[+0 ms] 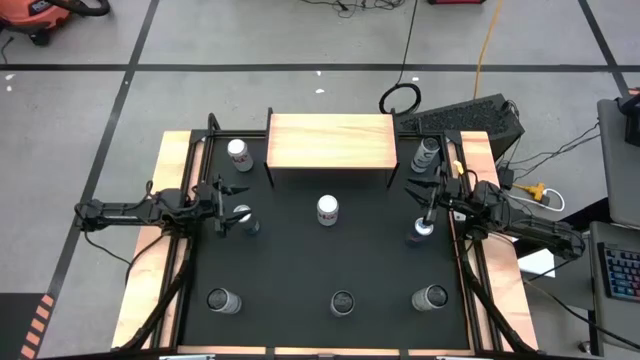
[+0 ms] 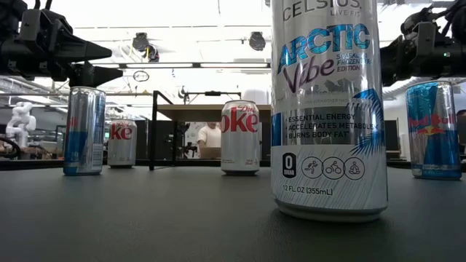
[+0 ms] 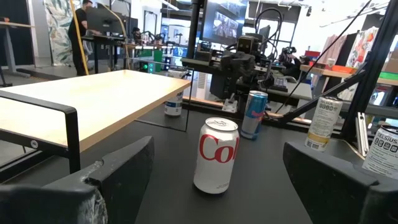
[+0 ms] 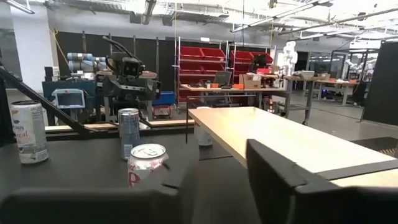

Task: Place canned beverage on shelf
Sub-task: Put the right blue soda can on the shelf

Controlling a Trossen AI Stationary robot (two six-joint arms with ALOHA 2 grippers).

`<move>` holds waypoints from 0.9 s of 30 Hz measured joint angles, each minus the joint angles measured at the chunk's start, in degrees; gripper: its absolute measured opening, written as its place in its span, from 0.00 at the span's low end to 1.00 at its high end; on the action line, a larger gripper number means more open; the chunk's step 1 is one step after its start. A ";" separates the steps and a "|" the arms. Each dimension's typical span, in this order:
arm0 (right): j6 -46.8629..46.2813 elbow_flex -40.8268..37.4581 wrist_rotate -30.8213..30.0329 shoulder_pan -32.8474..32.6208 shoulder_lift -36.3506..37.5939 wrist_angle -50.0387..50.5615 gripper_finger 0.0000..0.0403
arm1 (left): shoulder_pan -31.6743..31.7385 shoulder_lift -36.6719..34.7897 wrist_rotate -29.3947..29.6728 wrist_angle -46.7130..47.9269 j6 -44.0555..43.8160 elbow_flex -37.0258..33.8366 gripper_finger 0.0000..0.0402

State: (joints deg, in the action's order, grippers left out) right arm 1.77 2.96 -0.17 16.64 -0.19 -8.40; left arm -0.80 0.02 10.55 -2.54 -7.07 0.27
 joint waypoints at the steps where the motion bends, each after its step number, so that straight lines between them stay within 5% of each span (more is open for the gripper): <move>1: 0.10 0.02 -0.02 0.00 0.00 0.05 0.38 | 0.01 0.00 0.00 0.01 0.00 -0.01 0.90; 13: -4.10 0.20 0.05 0.00 0.00 -0.05 0.70 | 0.00 0.01 -0.02 0.01 0.00 0.00 0.90; 27: -15.03 0.37 6.27 0.00 0.00 -23.05 0.74 | 0.00 0.01 -0.02 0.01 0.01 0.00 0.90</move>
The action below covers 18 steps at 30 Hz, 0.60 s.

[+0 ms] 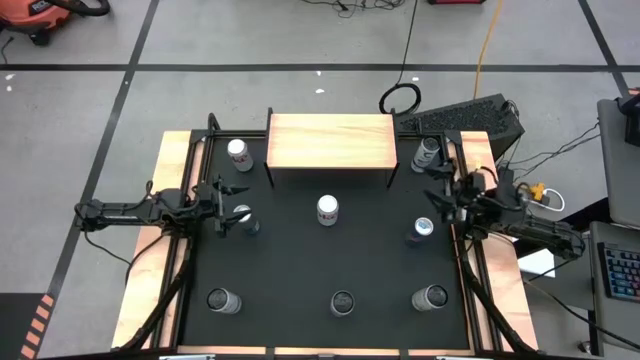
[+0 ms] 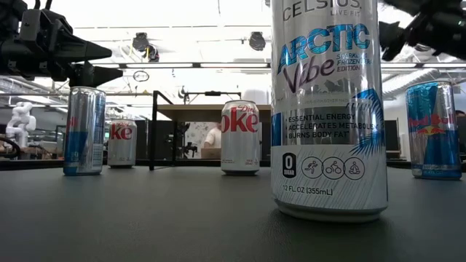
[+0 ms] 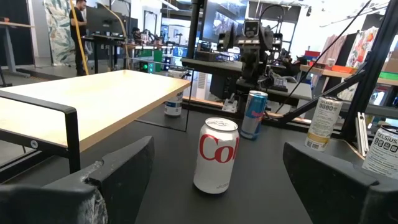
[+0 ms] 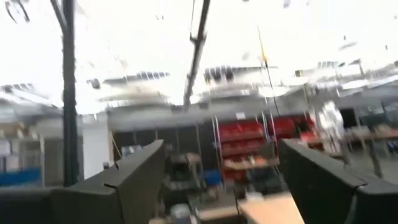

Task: Place canned beverage on shelf
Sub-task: Put the right blue soda can on the shelf

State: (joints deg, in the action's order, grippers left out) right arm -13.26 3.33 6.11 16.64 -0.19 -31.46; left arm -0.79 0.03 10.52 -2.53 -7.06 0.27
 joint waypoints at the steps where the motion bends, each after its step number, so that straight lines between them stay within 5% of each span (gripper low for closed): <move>1: -1.78 0.02 0.00 0.00 0.00 -1.04 0.74 | 0.00 -0.02 0.00 -0.02 0.01 0.00 0.90; 12: -8.57 0.43 3.95 0.00 0.00 -2.57 0.74 | 0.01 -0.01 0.00 0.00 0.01 -0.01 0.90; 18: -4.56 9.25 4.59 0.00 -0.10 13.31 0.74 | 0.01 -0.01 0.00 0.00 0.01 -0.01 0.90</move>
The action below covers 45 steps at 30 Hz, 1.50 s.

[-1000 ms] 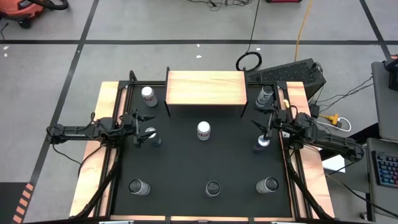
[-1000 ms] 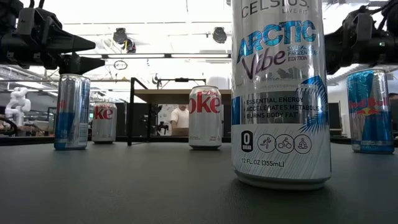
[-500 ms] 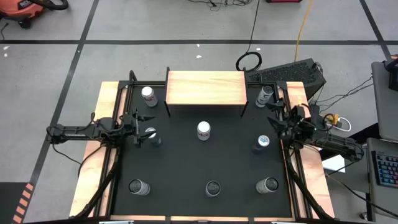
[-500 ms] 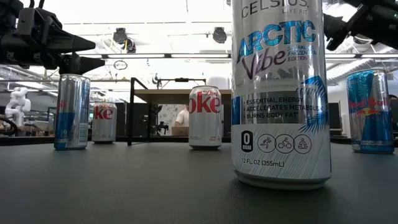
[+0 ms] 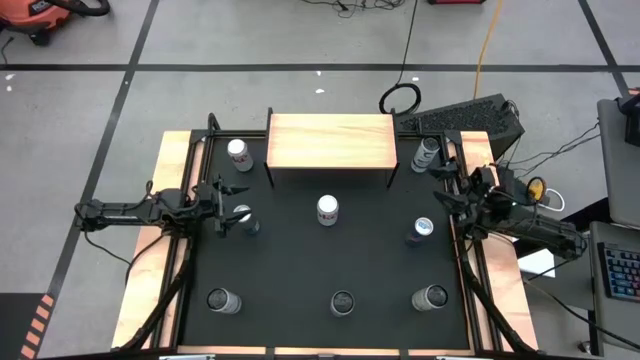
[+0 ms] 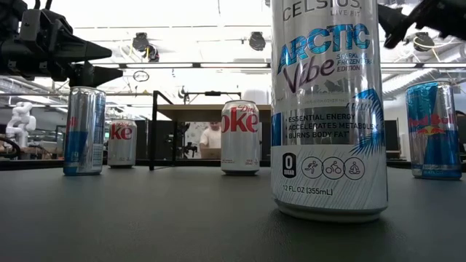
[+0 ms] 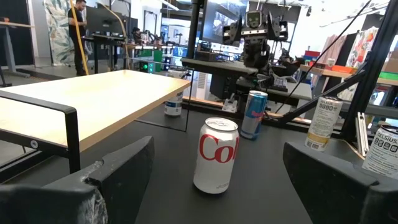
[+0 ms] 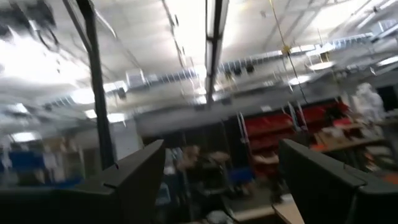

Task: Place canned beverage on shelf
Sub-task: Put the right blue soda can on the shelf

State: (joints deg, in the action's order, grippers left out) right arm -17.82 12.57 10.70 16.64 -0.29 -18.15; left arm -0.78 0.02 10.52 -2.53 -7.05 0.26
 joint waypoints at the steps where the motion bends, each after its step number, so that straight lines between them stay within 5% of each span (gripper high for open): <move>1: 1.65 2.39 0.00 0.00 -0.23 4.34 0.74 | -0.01 0.02 0.00 -0.01 0.02 -0.01 0.90; 10: 6.52 19.84 -0.09 0.00 -3.44 32.34 0.74 | 0.00 0.01 0.00 -0.01 0.42 0.01 0.90; 21: 3.53 22.15 0.25 0.00 -10.42 48.58 0.74 | -0.01 0.01 0.00 0.01 0.28 -0.01 0.90; 27: 3.50 22.17 5.81 0.00 -13.79 51.53 0.74 | 0.01 0.02 0.00 -0.01 0.26 -0.01 0.90; 35: 7.84 23.36 6.06 0.00 -17.60 52.11 0.74 | -0.01 -0.01 0.00 -0.19 0.31 0.00 0.90; 45: 10.45 26.75 6.06 0.00 -19.31 35.20 0.74 | -0.02 0.00 0.04 -2.29 0.39 0.01 0.90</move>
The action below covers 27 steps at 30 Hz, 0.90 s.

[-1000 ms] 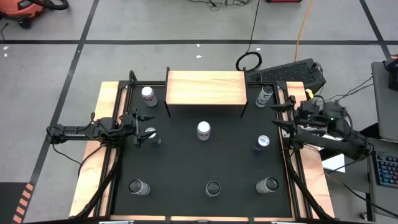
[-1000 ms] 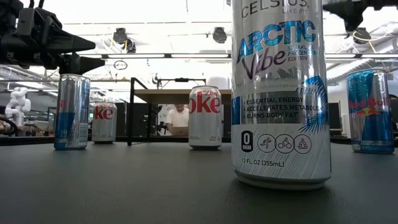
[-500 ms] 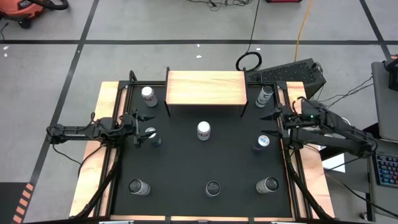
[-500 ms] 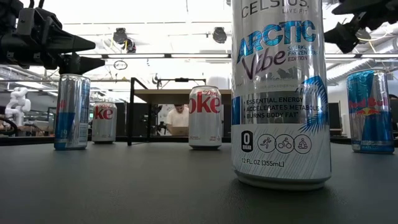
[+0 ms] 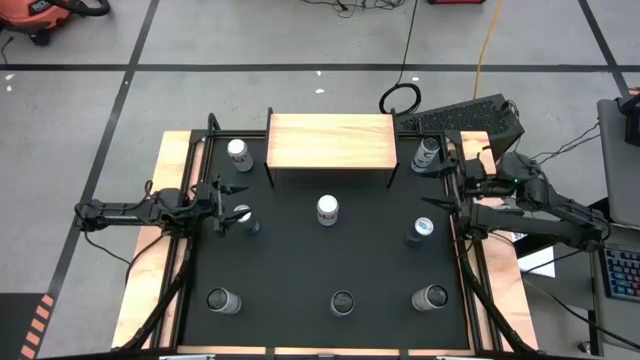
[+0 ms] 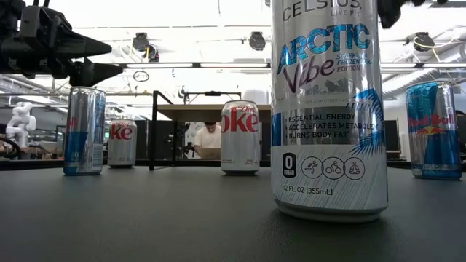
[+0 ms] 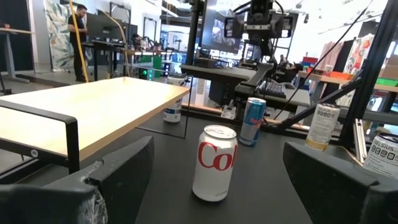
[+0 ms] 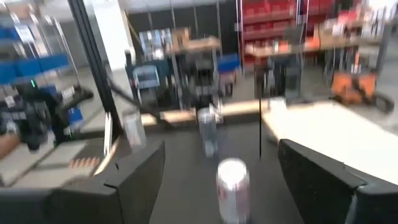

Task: Place canned beverage on shelf
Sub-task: Put the right blue soda can on the shelf

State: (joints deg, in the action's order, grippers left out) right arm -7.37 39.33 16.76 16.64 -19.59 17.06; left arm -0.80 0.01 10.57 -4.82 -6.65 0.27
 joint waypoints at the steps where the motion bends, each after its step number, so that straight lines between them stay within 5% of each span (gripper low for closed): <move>1: -0.63 0.45 0.26 0.00 0.00 -0.74 0.74 | 0.00 0.00 0.00 0.00 0.02 0.00 0.90; 7: -2.37 4.72 6.61 0.00 -0.44 4.36 0.74 | 0.00 0.02 0.04 -0.10 0.04 0.00 0.90; 13: -0.81 11.69 1.23 0.01 -4.69 15.85 0.74 | 0.01 0.01 0.13 -0.30 0.04 -0.02 0.90; 27: -1.21 20.73 1.17 0.00 -17.76 43.79 0.74 | 0.02 0.02 0.22 -0.28 0.04 -0.01 0.90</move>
State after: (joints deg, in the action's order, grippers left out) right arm -8.58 60.05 17.93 16.64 -37.36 60.84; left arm -0.78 0.03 10.79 -5.10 -6.61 0.27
